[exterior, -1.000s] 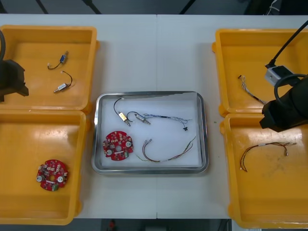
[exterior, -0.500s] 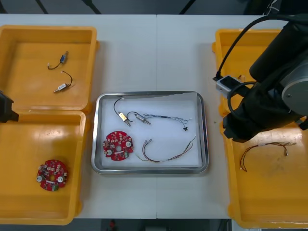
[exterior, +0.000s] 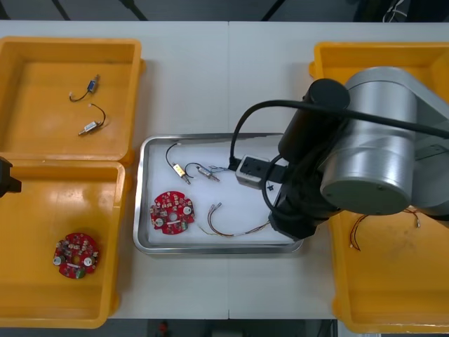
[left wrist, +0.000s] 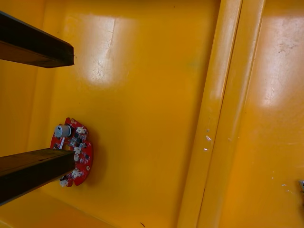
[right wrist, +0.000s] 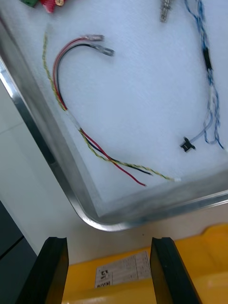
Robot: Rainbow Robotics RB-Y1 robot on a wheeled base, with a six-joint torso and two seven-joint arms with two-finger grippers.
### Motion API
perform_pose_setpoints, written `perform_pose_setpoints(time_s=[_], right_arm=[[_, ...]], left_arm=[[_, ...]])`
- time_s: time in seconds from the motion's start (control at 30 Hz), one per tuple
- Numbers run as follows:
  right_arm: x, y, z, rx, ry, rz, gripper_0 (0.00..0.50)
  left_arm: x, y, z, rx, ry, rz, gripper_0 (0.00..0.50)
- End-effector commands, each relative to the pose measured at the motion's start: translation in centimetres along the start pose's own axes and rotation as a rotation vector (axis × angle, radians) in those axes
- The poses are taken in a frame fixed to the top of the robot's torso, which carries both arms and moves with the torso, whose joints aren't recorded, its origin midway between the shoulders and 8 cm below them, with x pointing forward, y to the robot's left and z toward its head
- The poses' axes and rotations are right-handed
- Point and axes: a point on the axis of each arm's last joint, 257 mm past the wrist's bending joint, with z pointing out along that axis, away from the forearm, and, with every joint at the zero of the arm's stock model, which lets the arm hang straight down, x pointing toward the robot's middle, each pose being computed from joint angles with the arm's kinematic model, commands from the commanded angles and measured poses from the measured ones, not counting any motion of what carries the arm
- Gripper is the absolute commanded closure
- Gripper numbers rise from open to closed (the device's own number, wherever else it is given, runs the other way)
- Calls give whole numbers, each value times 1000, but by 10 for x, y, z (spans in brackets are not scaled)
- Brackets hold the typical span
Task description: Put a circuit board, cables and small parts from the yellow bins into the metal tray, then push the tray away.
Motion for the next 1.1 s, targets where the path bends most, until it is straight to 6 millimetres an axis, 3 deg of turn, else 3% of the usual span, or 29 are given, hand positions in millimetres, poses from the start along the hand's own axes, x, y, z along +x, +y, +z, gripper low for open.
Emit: perform_pose_setpoints(time_s=[0.03, 0.37, 0.53, 1.1], right_arm=[[-34, 30, 3, 14, -65, -180, 0], [-54, 78, 38, 25, -88, -325, 0], [-57, 91, 54, 47, -81, -364, 0], [-82, 92, 106, 119, -67, -391, 0]], left_arm=[[-5, 1, -6, -18, -26, 45, 0], [1, 0, 0, -12, -16, 52, 0], [3, -2, 0, -15, -21, 52, 0], [5, -7, -1, -8, -22, 72, 0]])
